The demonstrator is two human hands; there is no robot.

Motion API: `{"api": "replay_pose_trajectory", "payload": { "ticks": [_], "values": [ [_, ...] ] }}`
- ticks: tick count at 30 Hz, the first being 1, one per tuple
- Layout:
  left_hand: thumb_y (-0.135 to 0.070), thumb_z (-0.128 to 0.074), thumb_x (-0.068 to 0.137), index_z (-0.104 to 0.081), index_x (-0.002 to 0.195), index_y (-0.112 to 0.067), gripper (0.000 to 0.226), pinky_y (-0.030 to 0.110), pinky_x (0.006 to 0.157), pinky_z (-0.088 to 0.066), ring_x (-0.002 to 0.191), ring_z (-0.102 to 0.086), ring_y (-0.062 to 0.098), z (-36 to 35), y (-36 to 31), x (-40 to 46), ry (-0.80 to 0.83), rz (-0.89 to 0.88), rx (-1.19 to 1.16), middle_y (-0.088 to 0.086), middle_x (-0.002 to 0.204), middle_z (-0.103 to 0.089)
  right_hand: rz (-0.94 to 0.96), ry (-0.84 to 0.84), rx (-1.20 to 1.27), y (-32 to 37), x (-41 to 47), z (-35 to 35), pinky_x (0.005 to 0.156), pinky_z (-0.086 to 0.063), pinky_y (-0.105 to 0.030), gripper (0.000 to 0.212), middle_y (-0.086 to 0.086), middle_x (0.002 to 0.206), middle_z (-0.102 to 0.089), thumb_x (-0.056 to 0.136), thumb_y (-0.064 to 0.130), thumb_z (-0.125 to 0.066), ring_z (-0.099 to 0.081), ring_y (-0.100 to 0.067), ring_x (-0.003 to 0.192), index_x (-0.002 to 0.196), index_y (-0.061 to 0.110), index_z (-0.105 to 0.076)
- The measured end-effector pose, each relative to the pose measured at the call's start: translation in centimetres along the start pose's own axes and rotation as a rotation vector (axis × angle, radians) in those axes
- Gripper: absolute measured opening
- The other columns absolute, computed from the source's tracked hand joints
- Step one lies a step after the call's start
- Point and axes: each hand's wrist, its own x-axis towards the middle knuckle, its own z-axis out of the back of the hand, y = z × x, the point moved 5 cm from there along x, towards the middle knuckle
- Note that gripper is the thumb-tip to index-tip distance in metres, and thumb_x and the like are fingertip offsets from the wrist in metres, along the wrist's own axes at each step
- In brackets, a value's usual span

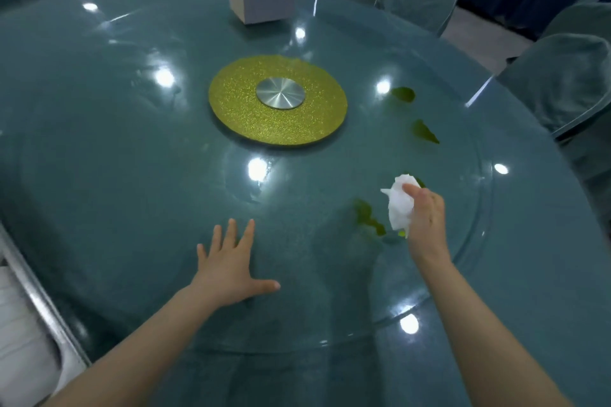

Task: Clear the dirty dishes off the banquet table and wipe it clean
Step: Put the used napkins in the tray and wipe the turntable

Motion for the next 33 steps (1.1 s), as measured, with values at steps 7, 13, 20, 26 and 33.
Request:
{"api": "replay_pose_trajectory", "payload": {
  "ticks": [7,13,20,26,33],
  "values": [
    [-0.081,-0.058,0.062,0.024,0.144,-0.002,0.140,0.058,0.114,-0.005,0.141,0.021,0.042,-0.7,0.0,-0.8,0.061,0.015,0.264,0.023,0.151,0.030,0.099,0.229,-0.542,-0.6,2.5,-7.0,0.103,-0.028,-0.029,0.040,-0.014,0.140,-0.041,0.095,0.005,-0.037,-0.036,-0.030,0.128,0.131,0.009,-0.053],
    [-0.077,-0.064,0.060,0.024,0.144,-0.003,0.142,0.057,0.115,-0.005,0.143,0.019,0.039,0.7,4.1,-0.4,0.066,0.016,0.342,0.022,0.152,0.028,0.207,0.483,-0.750,-1.8,-1.7,-12.8,0.112,-0.021,-0.034,0.049,-0.008,0.157,-0.022,0.098,0.010,-0.038,-0.018,-0.026,0.144,0.147,0.012,-0.032],
    [-0.076,-0.065,0.060,0.025,0.143,-0.002,0.143,0.059,0.114,-0.010,0.143,0.017,0.039,2.0,7.2,0.2,0.103,-0.002,0.401,0.022,0.152,0.029,0.298,0.582,-0.723,-1.0,-5.9,-16.5,0.113,-0.014,-0.025,0.051,-0.002,0.159,-0.017,0.098,0.006,-0.033,-0.009,-0.020,0.147,0.147,0.017,-0.031],
    [-0.073,-0.066,0.062,0.028,0.143,-0.005,0.141,0.058,0.114,-0.007,0.142,0.022,0.037,2.8,8.8,0.3,0.139,-0.035,0.351,0.018,0.151,0.033,0.498,0.746,-0.725,0.3,-11.2,-19.8,0.114,-0.004,-0.020,0.066,0.003,0.158,-0.017,0.086,-0.008,-0.035,-0.004,-0.018,0.147,0.146,0.016,-0.030],
    [-0.072,-0.067,0.063,0.029,0.143,-0.007,0.140,0.057,0.115,-0.005,0.142,0.024,0.035,3.3,9.7,0.3,0.155,-0.055,0.337,0.016,0.151,0.034,0.497,0.904,-0.778,-0.4,-8.5,-16.4,0.115,-0.018,-0.027,0.070,0.004,0.156,-0.021,0.082,-0.013,-0.038,-0.014,-0.014,0.146,0.141,0.025,-0.043]
  ]
}}
